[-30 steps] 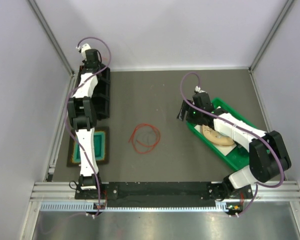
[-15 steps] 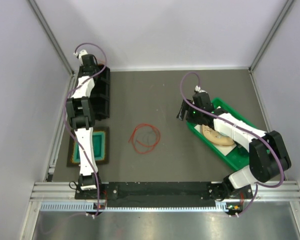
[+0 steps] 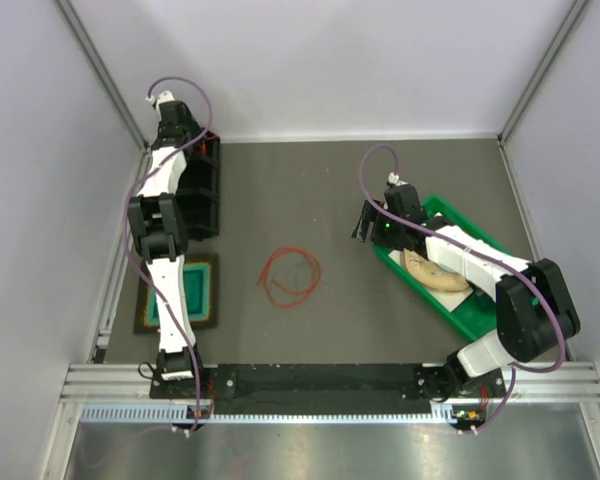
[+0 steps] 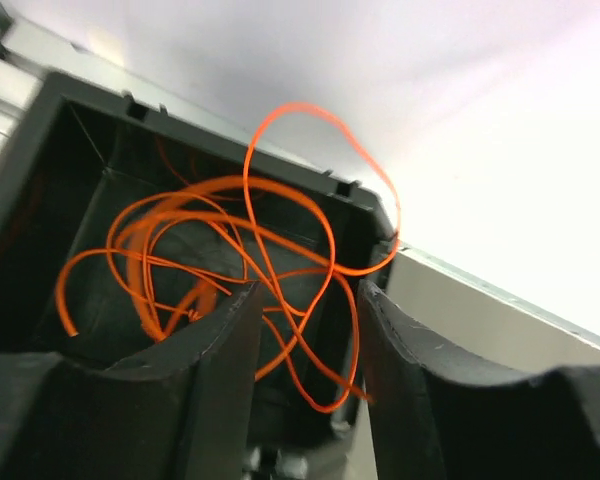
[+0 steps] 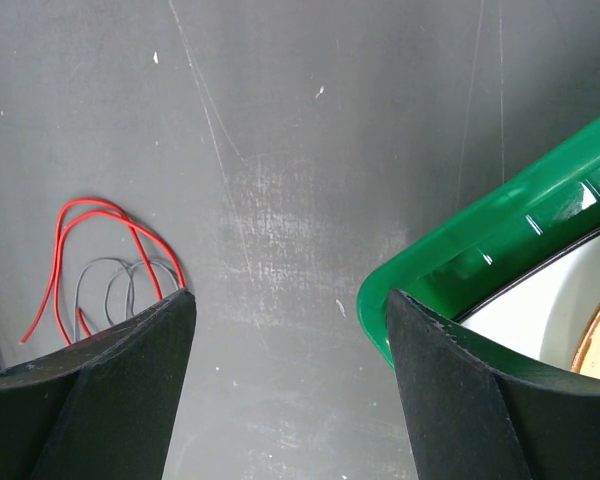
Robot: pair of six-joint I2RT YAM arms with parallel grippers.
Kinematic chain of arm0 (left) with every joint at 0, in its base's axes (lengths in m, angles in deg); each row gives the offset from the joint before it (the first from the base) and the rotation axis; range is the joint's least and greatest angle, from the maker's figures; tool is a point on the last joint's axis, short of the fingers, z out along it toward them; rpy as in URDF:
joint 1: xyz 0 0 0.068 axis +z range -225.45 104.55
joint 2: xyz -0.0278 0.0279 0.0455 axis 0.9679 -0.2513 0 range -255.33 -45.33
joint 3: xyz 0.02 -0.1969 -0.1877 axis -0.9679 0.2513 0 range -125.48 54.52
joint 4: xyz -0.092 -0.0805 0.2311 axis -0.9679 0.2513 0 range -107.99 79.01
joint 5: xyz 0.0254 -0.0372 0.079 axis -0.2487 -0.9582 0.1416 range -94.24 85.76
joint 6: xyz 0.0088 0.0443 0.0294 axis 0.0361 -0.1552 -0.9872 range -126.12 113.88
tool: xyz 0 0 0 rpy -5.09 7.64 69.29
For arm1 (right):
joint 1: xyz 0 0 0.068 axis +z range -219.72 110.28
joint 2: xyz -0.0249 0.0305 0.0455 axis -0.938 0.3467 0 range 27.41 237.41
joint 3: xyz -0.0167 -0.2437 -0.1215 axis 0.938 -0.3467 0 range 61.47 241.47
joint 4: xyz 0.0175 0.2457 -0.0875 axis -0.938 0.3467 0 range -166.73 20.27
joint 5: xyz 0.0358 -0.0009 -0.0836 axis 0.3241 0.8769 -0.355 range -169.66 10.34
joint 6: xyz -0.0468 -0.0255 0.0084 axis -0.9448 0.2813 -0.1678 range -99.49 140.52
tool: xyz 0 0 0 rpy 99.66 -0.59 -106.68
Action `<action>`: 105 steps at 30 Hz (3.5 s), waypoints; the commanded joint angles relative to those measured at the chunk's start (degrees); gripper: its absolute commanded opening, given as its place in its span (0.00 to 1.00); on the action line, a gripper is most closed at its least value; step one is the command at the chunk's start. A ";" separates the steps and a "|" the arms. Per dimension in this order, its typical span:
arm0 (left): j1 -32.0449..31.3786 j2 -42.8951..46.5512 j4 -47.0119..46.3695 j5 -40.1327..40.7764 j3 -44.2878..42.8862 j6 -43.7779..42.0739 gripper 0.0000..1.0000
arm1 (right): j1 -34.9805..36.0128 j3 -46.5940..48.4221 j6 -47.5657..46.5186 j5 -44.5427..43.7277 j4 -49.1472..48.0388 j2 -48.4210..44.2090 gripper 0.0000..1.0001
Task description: Untangle the cables
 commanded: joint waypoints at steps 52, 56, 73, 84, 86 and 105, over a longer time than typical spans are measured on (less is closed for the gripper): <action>-6.95 -1.32 -3.33 12.89 -5.00 -4.57 0.63 | -0.18 3.22 0.70 3.78 -2.95 2.68 0.76; -6.95 -1.41 -4.91 13.42 -4.92 -4.74 0.60 | -0.27 3.39 0.70 3.86 -2.95 2.94 0.76; -6.24 -5.19 -5.53 14.82 -6.41 -7.03 0.54 | -0.27 3.57 0.79 4.21 -2.95 3.47 0.76; -6.33 -6.42 -6.76 14.74 -6.50 -7.64 0.49 | -0.18 3.83 0.79 4.30 -3.12 4.26 0.76; -6.33 -6.51 -7.02 14.83 -6.59 -7.82 0.46 | -0.27 4.01 0.88 4.30 -3.03 4.35 0.76; -6.24 -3.34 -8.25 14.57 -3.51 -9.40 0.00 | -0.18 4.54 1.23 5.01 -3.03 5.14 0.76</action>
